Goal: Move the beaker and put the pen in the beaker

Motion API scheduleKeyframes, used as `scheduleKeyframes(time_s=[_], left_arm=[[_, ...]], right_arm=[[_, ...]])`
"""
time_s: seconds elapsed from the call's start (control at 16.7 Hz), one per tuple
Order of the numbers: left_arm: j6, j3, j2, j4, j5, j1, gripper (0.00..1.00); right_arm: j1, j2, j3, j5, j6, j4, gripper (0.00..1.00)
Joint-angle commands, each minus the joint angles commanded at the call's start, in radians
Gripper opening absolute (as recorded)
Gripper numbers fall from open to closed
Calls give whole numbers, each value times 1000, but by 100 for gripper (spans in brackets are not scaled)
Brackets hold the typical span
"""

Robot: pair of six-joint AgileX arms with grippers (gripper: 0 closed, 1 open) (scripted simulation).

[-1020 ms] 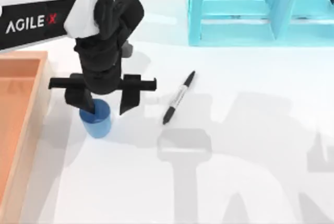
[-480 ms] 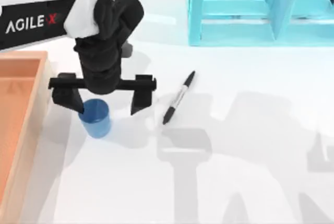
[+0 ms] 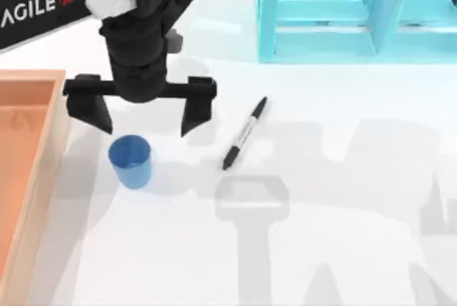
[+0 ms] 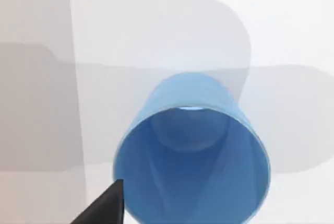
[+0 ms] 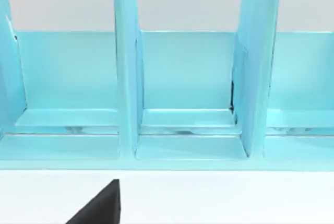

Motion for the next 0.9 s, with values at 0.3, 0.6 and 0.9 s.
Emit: scheduleKeyframes(time_s=[0.3, 0.6, 0.9], left_arm=[[-2, 282, -2, -285, 0, -3, 100], [-3, 431, -14, -435, 0, 0, 100], [-1, 433, -9, -432, -1, 0, 100]], right_arm=[[0, 0, 0, 0, 0, 0, 100], [0, 0, 0, 0, 0, 0, 100], [0, 0, 0, 0, 0, 0, 100]])
